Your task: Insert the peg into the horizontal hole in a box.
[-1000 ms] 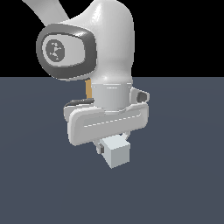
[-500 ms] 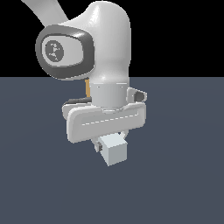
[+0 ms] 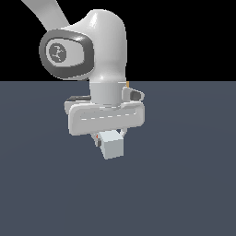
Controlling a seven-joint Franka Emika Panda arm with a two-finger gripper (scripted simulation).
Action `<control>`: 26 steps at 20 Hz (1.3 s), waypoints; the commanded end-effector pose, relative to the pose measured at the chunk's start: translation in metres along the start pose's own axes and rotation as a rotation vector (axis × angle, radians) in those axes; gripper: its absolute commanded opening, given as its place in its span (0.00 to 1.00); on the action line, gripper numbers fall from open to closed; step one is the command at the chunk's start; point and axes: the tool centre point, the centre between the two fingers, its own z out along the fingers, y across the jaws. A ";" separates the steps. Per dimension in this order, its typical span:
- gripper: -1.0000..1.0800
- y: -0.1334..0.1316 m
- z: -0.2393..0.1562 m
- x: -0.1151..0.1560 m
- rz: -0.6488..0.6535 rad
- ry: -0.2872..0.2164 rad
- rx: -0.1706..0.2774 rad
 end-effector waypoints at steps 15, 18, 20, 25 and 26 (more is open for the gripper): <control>0.00 0.015 -0.023 0.107 0.231 -0.001 -0.004; 0.00 0.019 -0.025 0.119 0.257 -0.001 -0.004; 0.00 0.021 -0.027 0.125 0.271 -0.001 -0.004; 0.00 0.025 -0.029 0.135 0.293 -0.001 -0.004; 0.00 0.026 -0.029 0.136 0.295 -0.001 -0.004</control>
